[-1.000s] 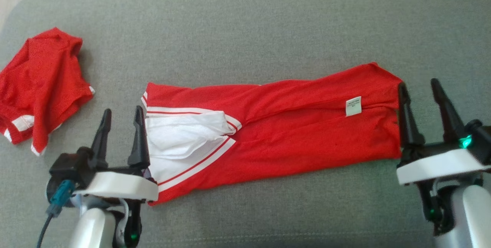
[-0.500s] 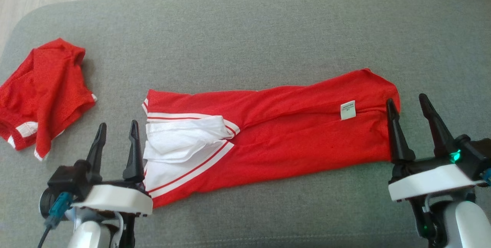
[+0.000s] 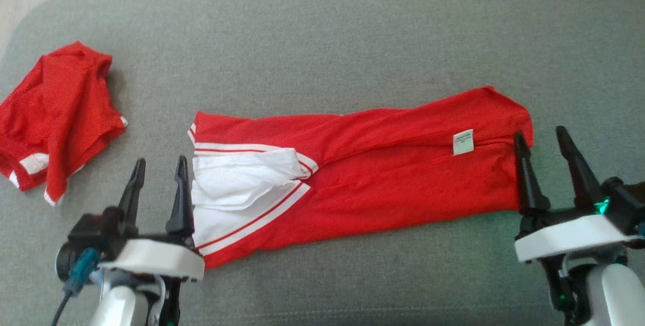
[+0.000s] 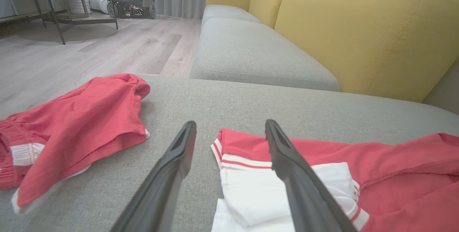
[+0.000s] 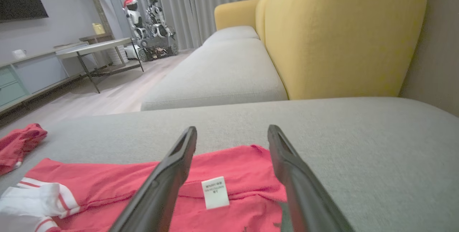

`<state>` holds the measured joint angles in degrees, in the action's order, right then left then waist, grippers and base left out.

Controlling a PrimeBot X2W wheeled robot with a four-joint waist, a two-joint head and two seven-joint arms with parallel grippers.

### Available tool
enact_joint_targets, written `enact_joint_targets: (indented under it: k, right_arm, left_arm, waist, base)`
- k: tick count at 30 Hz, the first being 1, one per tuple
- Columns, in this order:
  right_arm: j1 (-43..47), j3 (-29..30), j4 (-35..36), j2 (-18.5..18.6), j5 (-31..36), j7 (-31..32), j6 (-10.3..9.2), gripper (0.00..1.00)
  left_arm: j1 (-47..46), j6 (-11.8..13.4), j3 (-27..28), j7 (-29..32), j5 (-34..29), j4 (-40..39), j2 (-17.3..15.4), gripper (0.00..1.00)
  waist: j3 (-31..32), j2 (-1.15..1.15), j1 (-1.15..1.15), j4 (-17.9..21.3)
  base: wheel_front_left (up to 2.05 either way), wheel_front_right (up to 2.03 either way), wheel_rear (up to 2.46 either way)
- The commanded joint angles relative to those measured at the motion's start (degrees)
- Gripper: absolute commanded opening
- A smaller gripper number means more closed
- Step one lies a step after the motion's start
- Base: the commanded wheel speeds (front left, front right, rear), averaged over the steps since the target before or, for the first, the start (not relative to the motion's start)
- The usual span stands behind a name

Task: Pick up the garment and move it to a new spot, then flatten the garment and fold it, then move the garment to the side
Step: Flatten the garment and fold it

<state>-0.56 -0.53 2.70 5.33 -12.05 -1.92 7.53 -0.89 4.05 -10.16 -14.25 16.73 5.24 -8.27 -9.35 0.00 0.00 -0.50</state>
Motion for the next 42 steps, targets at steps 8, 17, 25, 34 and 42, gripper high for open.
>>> enact_joint_targets:
  k: [8,17,25,34,42]
  right_arm:
    - [-10.7,4.6,-11.3,1.9,-1.0,-0.4,-0.04,1.00]
    - [-18.8,5.7,-30.2,2.1,0.2,1.8,-0.04,1.00]
    - [-17.9,6.8,-36.5,0.1,0.6,3.8,-0.04,1.00]
    - [-15.4,4.9,-35.7,-1.5,-2.5,7.1,-0.04,0.00]
    - [-14.8,6.4,-30.4,0.0,-3.6,6.9,-0.04,0.00]
  left_arm:
    - [-7.5,-0.7,0.3,-0.5,-0.5,-1.8,0.1,1.00]
    - [-10.7,-2.0,-1.2,-0.7,-0.7,0.2,2.1,1.00]
    - [-10.7,-2.6,0.2,-0.7,-1.4,-0.1,2.8,1.00]
    - [-9.9,-3.2,1.7,-0.7,-2.2,-0.3,3.6,1.00]
    - [-9.2,-3.5,3.0,-0.7,-3.1,-0.5,3.8,1.00]
  waist:
    - [-4.1,0.00,0.00,-2.9]
    - [-6.5,0.00,0.00,-5.2]
    - [-6.7,0.00,0.00,-5.4]
    - [-6.0,0.00,0.00,-4.8]
    - [-5.2,0.00,0.00,-3.0]
  base:
    - [0.00,0.00,0.00]
    - [0.00,0.00,0.00]
    - [0.00,0.00,0.00]
    - [0.00,0.00,0.00]
    - [0.00,0.00,0.00]
